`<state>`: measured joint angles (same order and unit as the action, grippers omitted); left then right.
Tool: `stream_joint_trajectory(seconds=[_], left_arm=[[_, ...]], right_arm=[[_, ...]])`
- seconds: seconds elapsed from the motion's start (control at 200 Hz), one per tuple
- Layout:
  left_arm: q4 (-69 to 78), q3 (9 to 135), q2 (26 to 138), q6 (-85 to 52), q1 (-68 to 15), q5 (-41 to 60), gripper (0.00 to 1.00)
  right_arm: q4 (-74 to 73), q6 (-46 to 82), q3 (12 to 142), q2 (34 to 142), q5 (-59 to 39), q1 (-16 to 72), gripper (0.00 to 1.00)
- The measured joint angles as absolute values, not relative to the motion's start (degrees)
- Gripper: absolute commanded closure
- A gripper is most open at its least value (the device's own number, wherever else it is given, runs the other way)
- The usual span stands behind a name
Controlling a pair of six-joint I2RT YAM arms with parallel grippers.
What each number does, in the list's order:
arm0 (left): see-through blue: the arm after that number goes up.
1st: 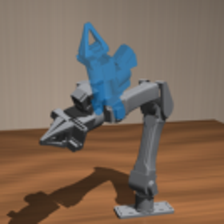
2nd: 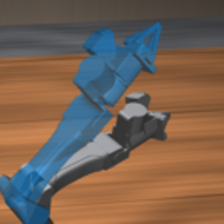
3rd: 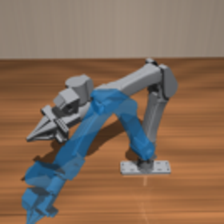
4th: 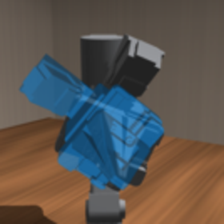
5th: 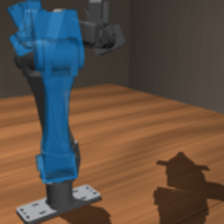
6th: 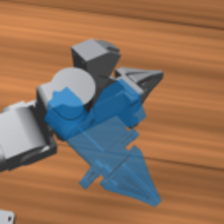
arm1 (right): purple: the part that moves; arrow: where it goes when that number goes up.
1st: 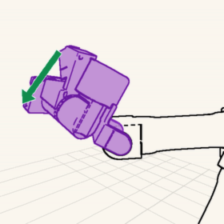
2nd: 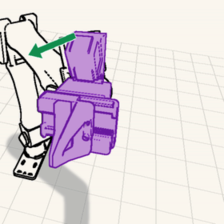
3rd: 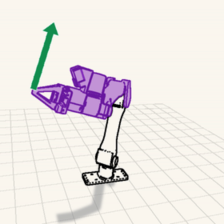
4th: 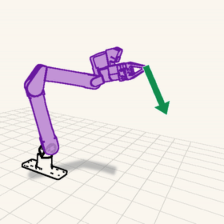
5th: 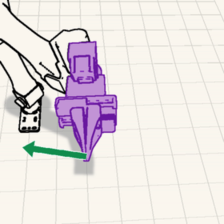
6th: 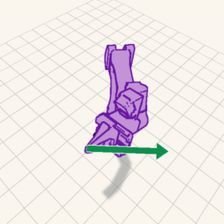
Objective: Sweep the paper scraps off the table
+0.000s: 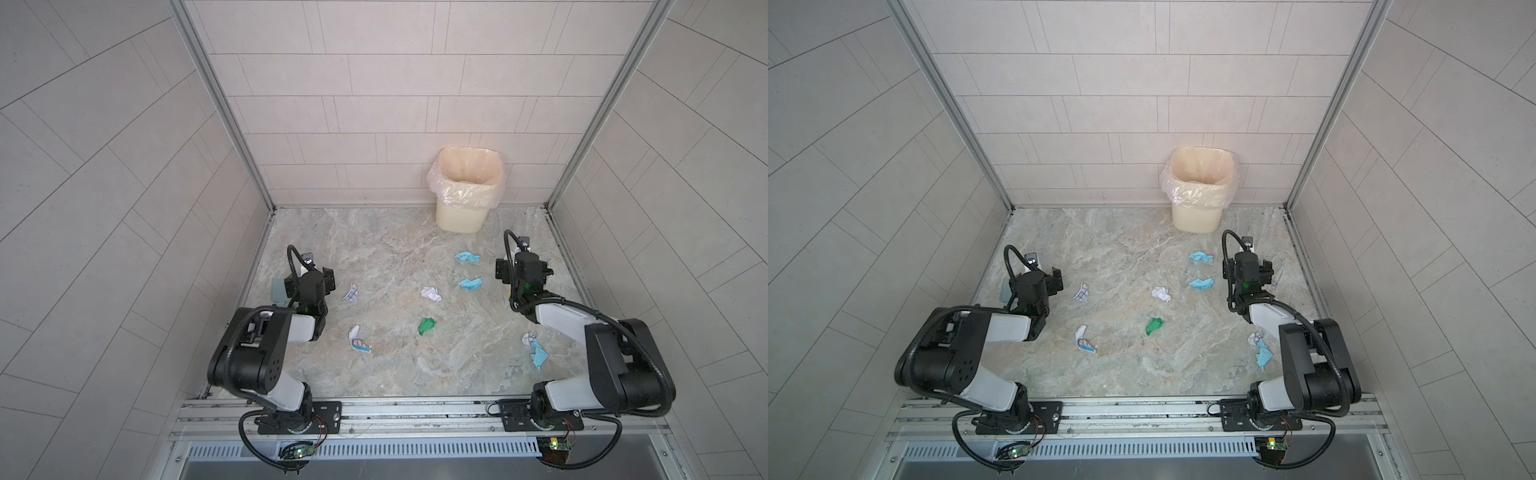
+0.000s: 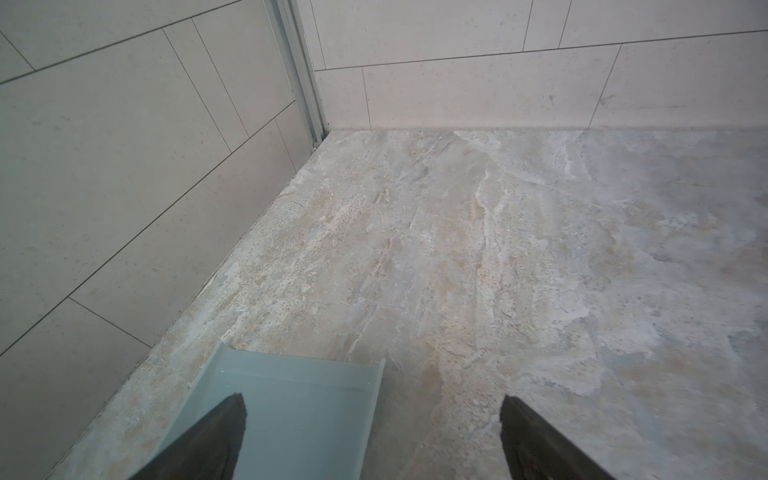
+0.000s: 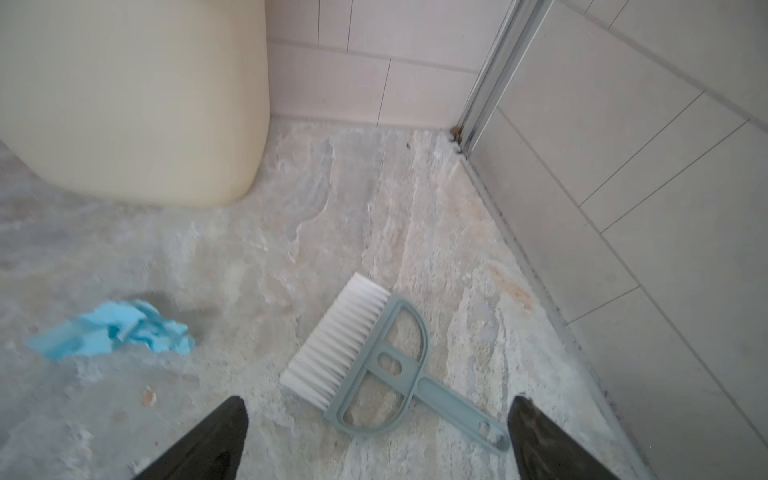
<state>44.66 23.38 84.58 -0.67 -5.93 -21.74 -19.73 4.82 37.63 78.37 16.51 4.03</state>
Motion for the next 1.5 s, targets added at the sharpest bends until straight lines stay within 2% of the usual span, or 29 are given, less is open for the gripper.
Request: stream_joint_trajectory(seconds=[0.125,0.27,0.59,0.826,1.136,1.496], left_arm=[[31.6,31.7,76.7,-0.6,-6.0,-19.5,0.00],[20.2,40.3,71.8,-4.0,-6.5,-16.9,0.00],[3.5,44.1,69.5,-14.3,-9.6,-10.2,0.00],[-1.7,46.7,69.3,-16.3,-10.7,-7.5,0.00],[-5.6,48.4,69.4,-17.1,-11.2,-4.0,0.00],[-7.2,48.8,69.7,-17.1,-11.4,-3.0,0.00]], right_arm=[[-9.2,6.3,46.9,75.4,16.1,4.1,0.00],[3.7,8.3,61.5,78.0,14.8,4.1,0.01],[27.2,13.6,108.2,102.0,9.4,3.5,0.07],[42.9,17.6,140.4,121.5,6.5,0.9,0.19],[46.0,20.3,146.4,130.3,0.2,-1.6,0.29],[45.1,21.9,147.3,132.5,-3.0,-1.6,0.45]])
